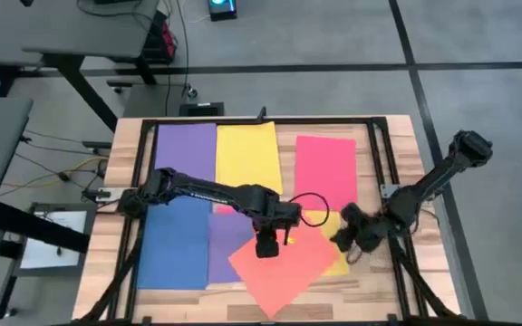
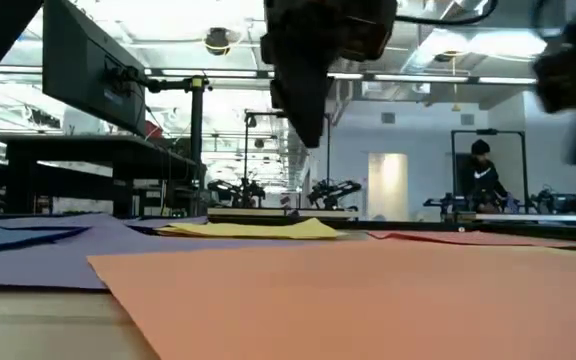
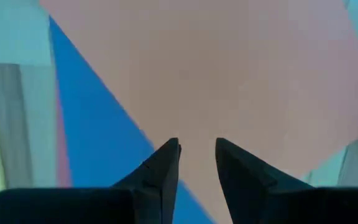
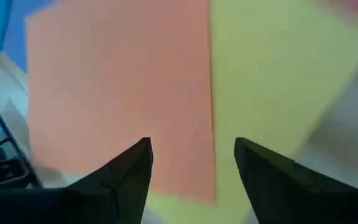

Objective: Organize paper
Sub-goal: Adjust the red paper on the table, then adjust the yellow papers on the table

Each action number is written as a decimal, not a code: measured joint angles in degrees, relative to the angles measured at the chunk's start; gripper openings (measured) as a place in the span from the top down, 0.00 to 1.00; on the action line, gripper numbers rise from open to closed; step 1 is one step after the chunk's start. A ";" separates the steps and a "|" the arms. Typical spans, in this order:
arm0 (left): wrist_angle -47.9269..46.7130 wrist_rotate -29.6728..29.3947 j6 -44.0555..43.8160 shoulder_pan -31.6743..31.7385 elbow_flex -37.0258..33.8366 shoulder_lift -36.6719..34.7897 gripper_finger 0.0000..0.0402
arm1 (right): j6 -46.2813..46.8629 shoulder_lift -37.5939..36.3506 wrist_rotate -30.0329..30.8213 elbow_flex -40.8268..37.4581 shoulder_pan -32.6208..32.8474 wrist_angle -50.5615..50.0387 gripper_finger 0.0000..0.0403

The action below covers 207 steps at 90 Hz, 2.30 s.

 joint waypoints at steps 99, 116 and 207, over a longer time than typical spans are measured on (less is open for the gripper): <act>-5.03 10.84 25.28 19.36 -1.36 -3.22 0.77 | -55.81 20.42 -10.30 0.74 -65.71 10.50 0.46; -6.93 10.84 25.30 19.22 -1.36 -3.22 0.77 | -61.31 20.63 -10.31 2.34 -67.45 7.64 0.46; -6.84 6.32 17.63 19.55 -1.31 -11.49 0.77 | -52.12 11.86 -17.07 14.93 -55.19 0.63 0.50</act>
